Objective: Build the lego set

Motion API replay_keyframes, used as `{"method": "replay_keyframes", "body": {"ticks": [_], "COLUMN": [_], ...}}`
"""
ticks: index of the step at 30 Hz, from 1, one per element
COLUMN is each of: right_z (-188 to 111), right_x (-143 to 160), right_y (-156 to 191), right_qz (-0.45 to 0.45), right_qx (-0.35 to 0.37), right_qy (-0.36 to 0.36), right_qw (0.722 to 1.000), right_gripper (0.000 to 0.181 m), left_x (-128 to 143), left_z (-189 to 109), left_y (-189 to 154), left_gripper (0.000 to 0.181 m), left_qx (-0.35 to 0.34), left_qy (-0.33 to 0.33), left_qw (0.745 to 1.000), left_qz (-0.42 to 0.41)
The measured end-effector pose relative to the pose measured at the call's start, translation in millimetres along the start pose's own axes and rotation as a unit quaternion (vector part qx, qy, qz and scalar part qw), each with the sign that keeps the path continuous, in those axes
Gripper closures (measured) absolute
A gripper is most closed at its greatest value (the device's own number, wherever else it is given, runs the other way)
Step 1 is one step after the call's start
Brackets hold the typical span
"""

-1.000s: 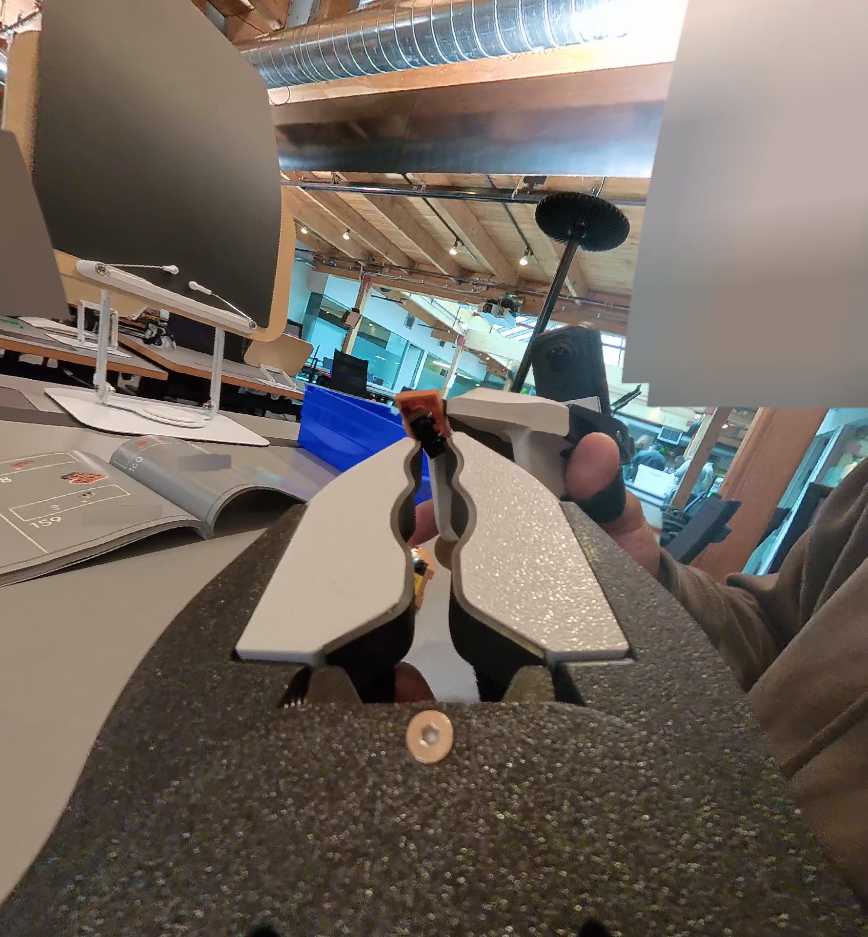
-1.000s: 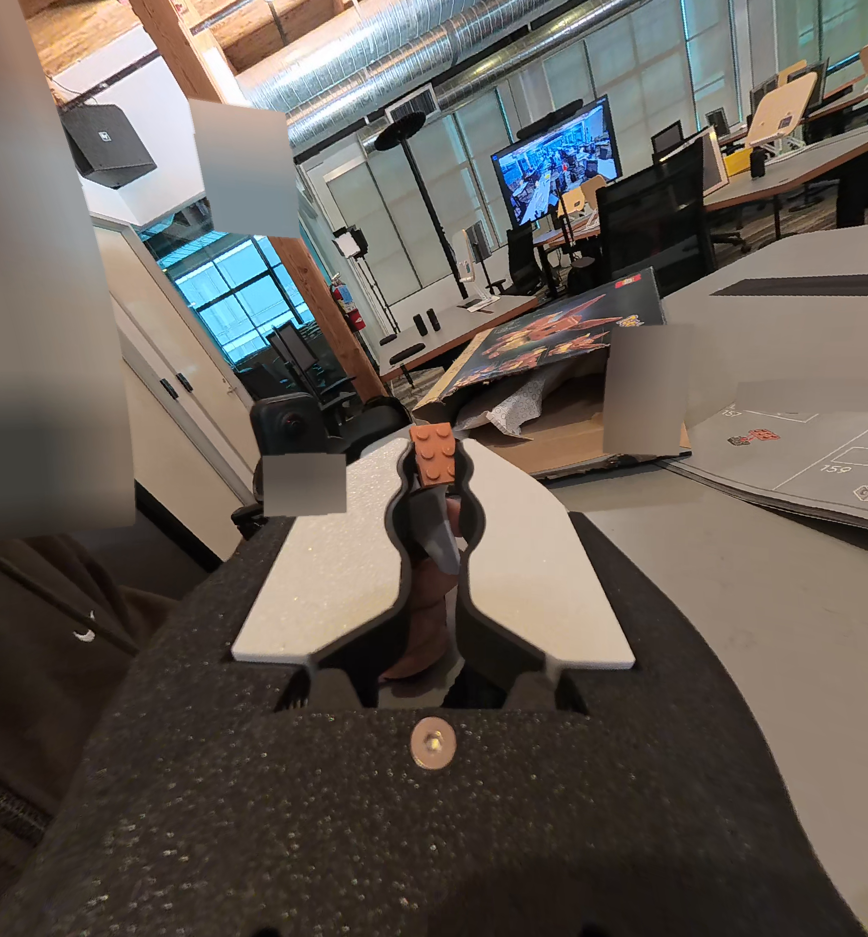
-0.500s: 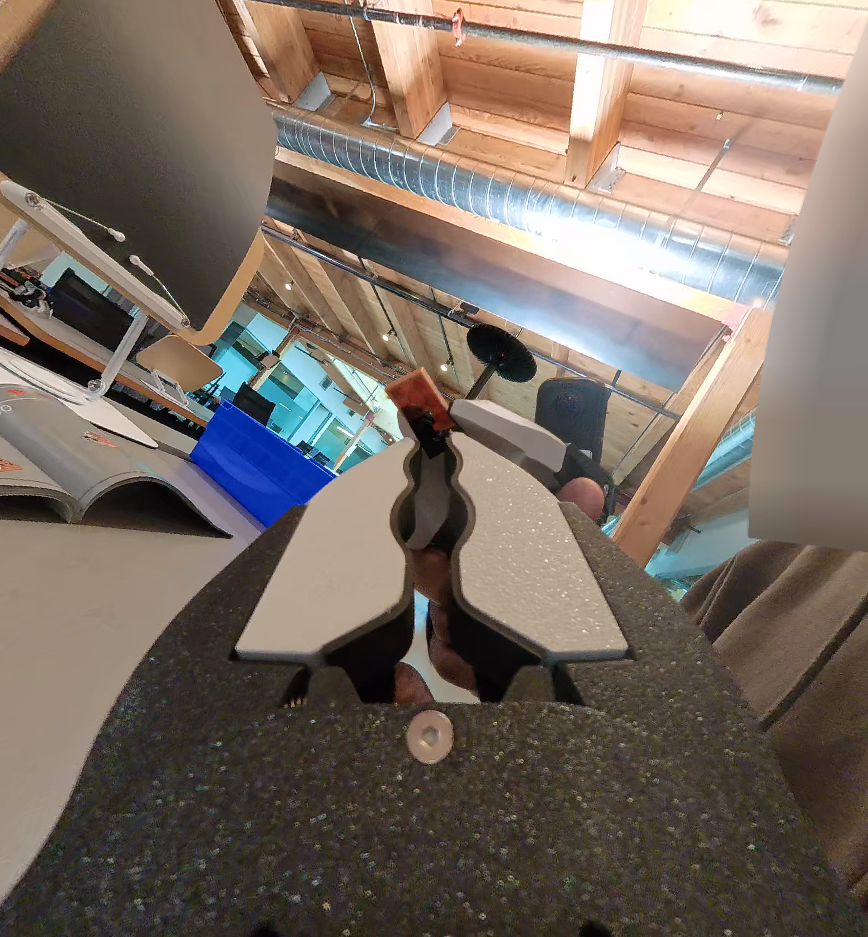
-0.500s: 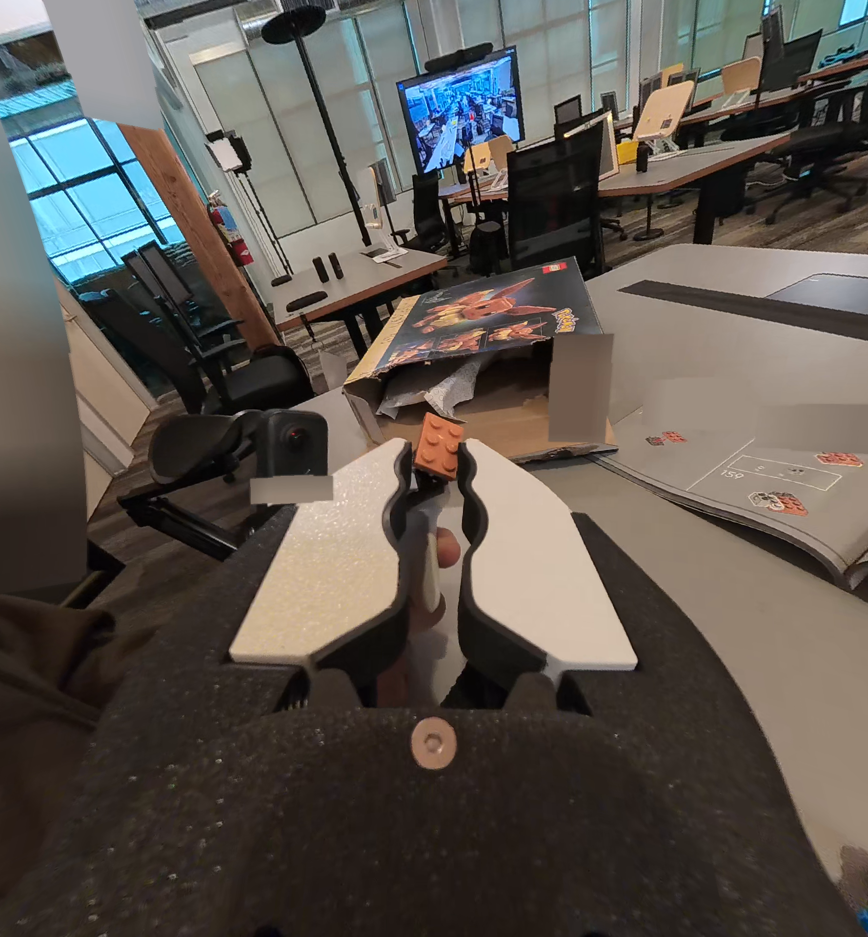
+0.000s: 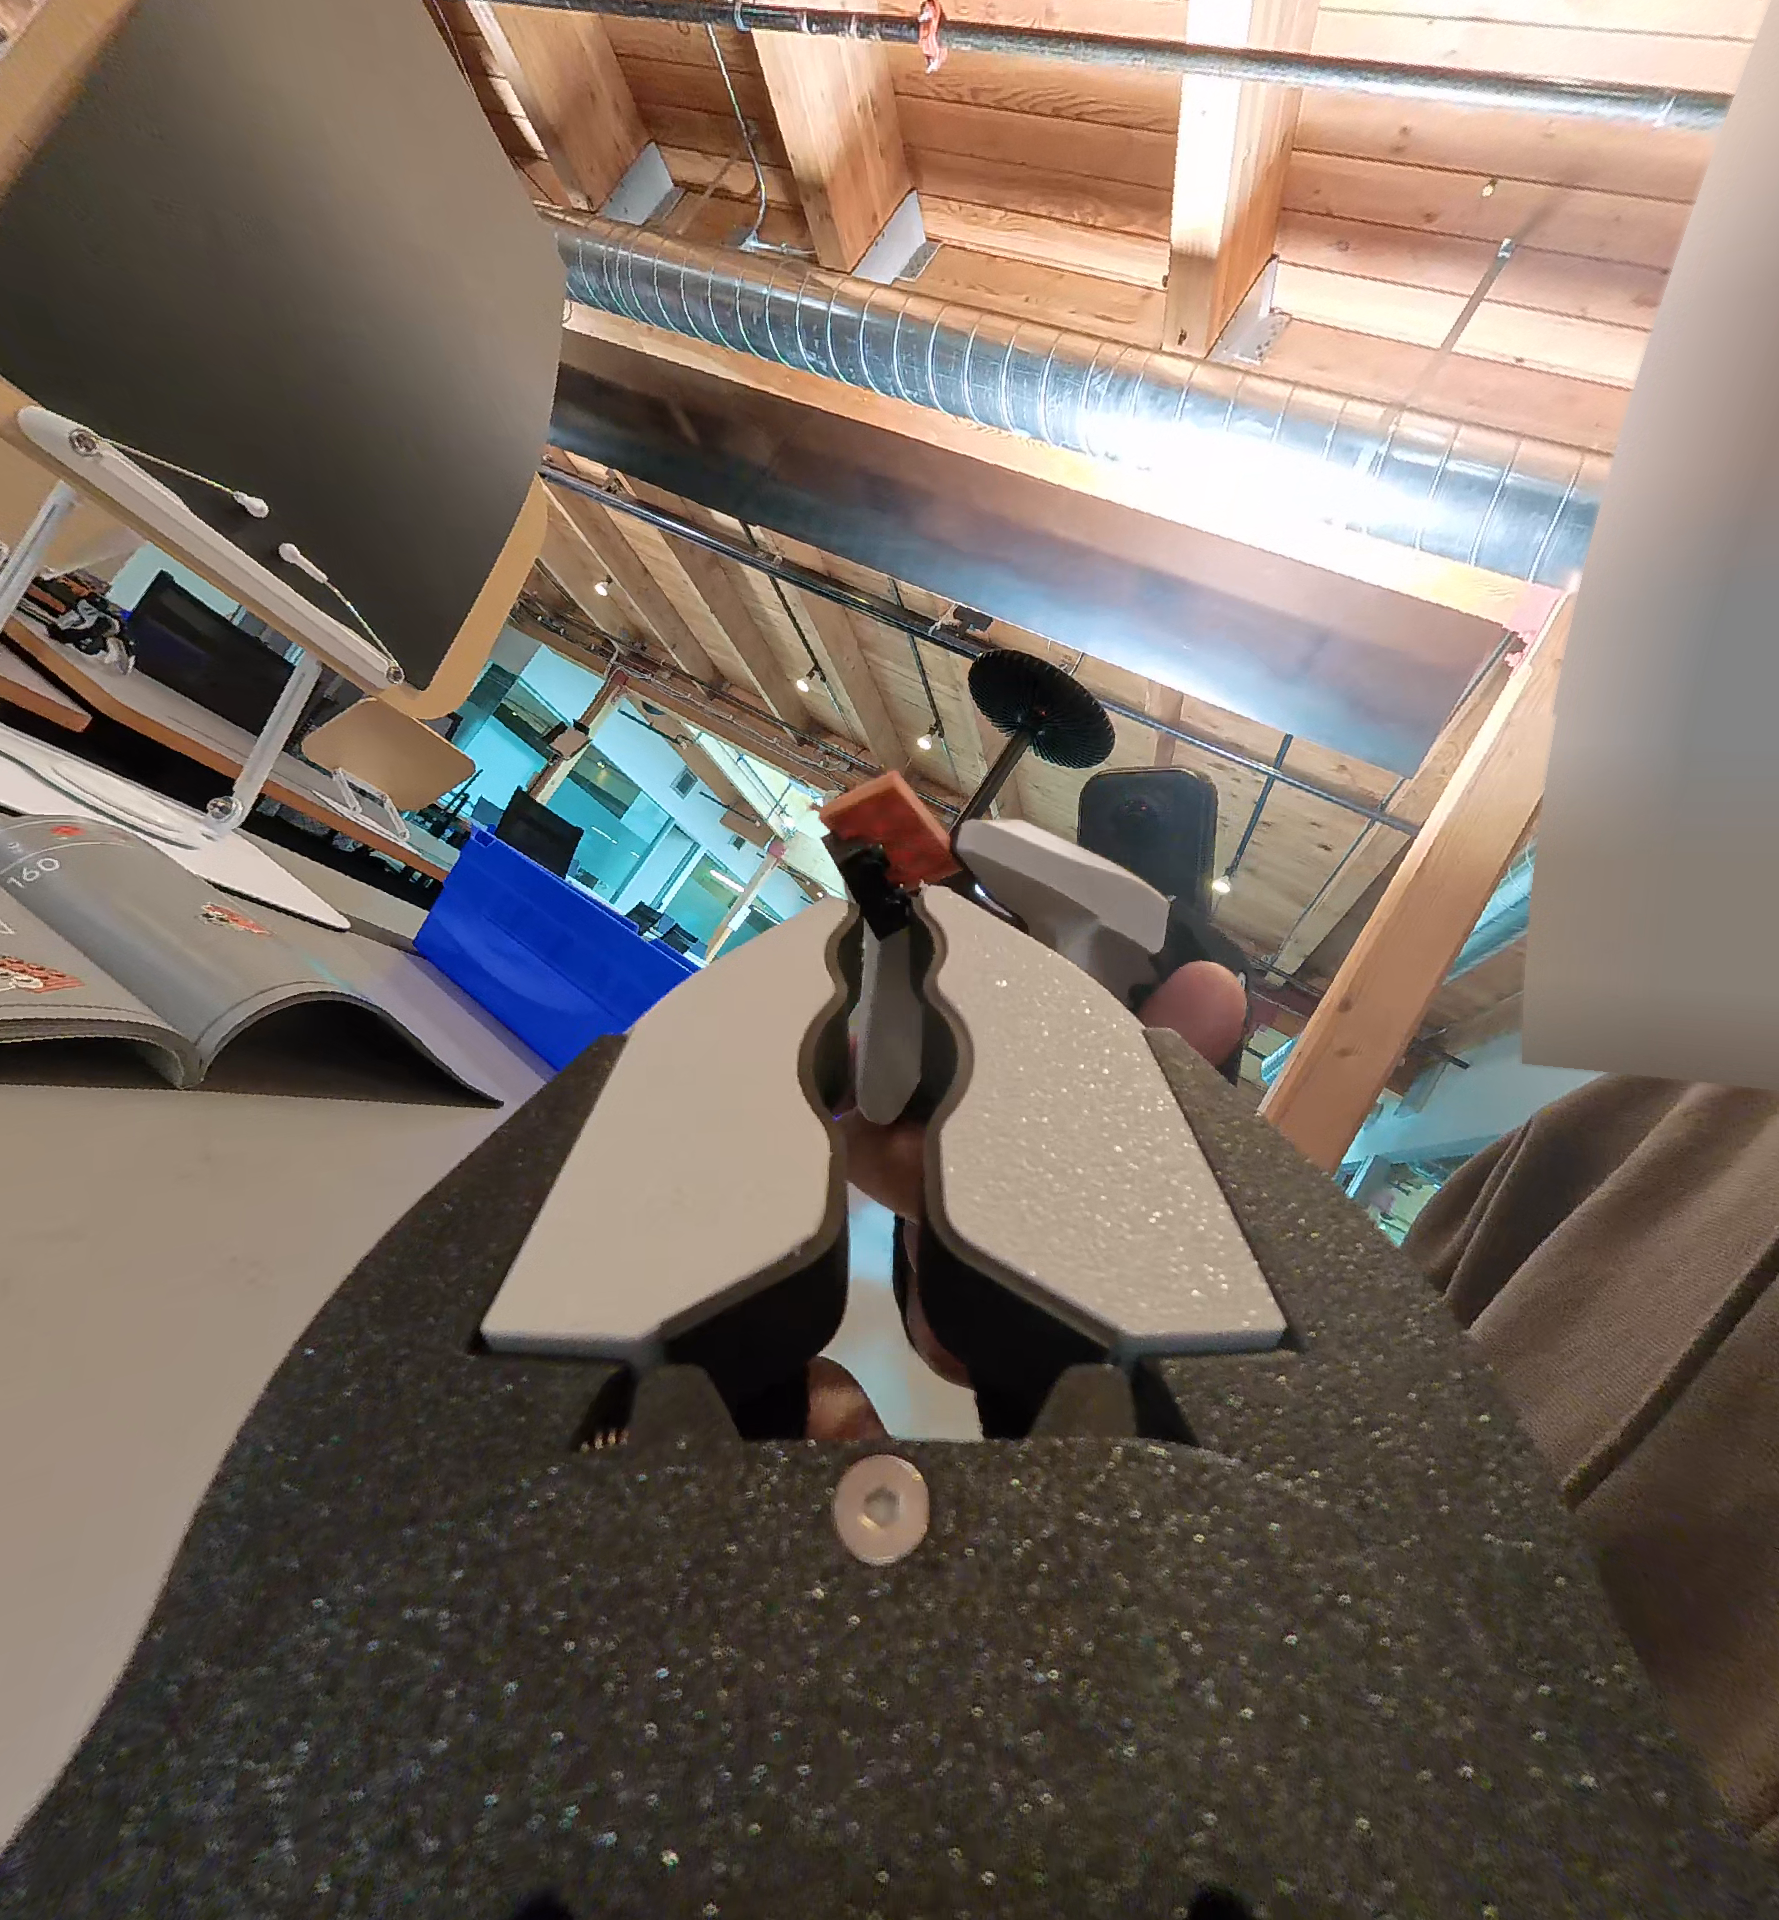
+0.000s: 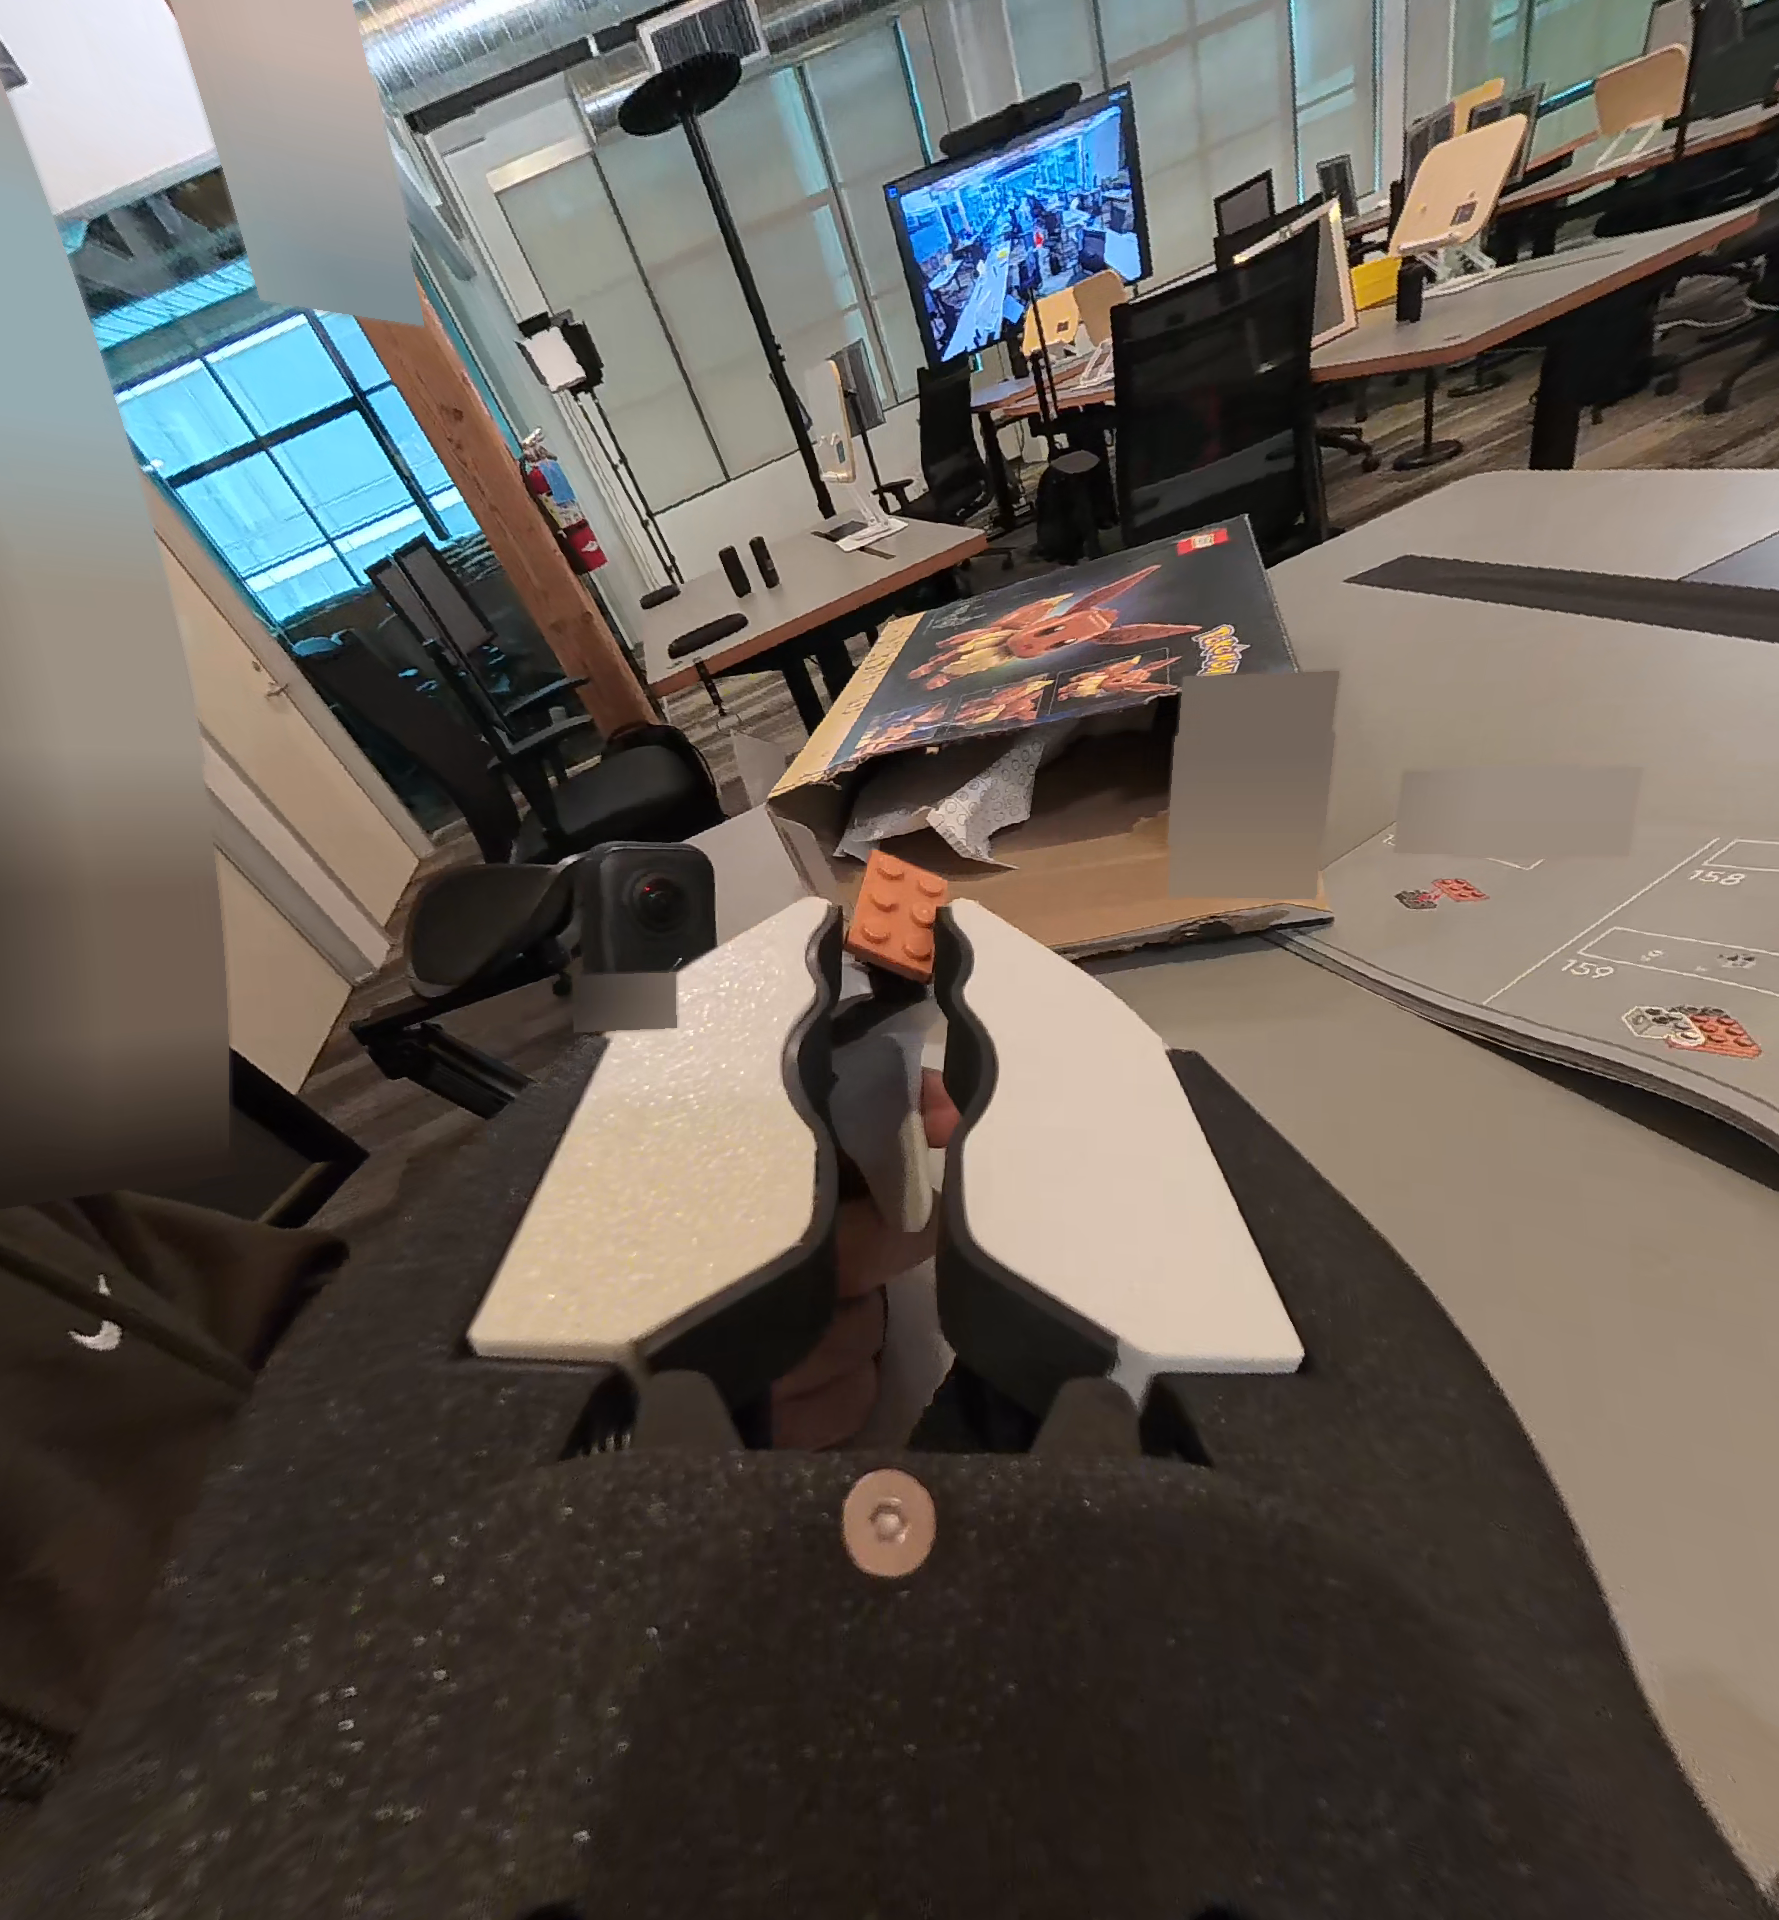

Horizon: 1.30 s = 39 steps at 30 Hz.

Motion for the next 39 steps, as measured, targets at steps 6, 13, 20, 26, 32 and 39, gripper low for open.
{"method": "replay_keyframes", "body": {"ticks": [6, 13, 20, 26, 32, 39], "right_z": [-1.0, 1.0, -6.1, -15.2, -6.8, 14.4], "right_x": [-1.3, 1.3, 5.1, 39.8, 81.0, 87.8], "right_y": [0.4, -3.9, -27.8, -36.9, -30.8, -24.0], "right_qz": [0.014, 0.029, 0.009, -0.052, -0.213, -0.303], "right_qx": [-0.014, -0.014, 0.034, 0.019, -0.049, -0.1], "right_qy": [0.001, 0.006, 0.003, 0.074, 0.219, 0.269], "right_qw": [1.0, 0.999, 0.999, 0.996, 0.951, 0.909], "right_gripper": [0.166, 0.166, 0.165, 0.165, 0.163, 0.163], "left_x": [0.7, 0.9, -5.5, -8.9, -18.3, -21.2], "left_z": [0.8, 0.7, -4.7, -5.7, -10.1, -21.1], "left_y": [-0.1, -0.1, 3.0, 4.7, 7.5, -1.5], "left_gripper": [0.173, 0.173, 0.173, 0.173, 0.173, 0.173], "left_qx": [0.001, 0.005, -0.026, -0.05, -0.076, -0.097], "left_qy": [0.001, -0.002, -0.013, -0.005, 0.059, 0.097], "left_qw": [1.0, 1.0, 1.0, 0.998, 0.993, 0.989], "left_qz": [-0.001, -0.008, 0.011, 0.04, 0.073, 0.053]}}
Point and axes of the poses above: each gripper's, where its closed fingertips meet, z out along the fingers, x out of its underside, y = z × x across the jaws, the point moved 7 cm from there along -z, back along the fingers, and after that the axes turned 15 degrees about x, right-handed, at the moved point
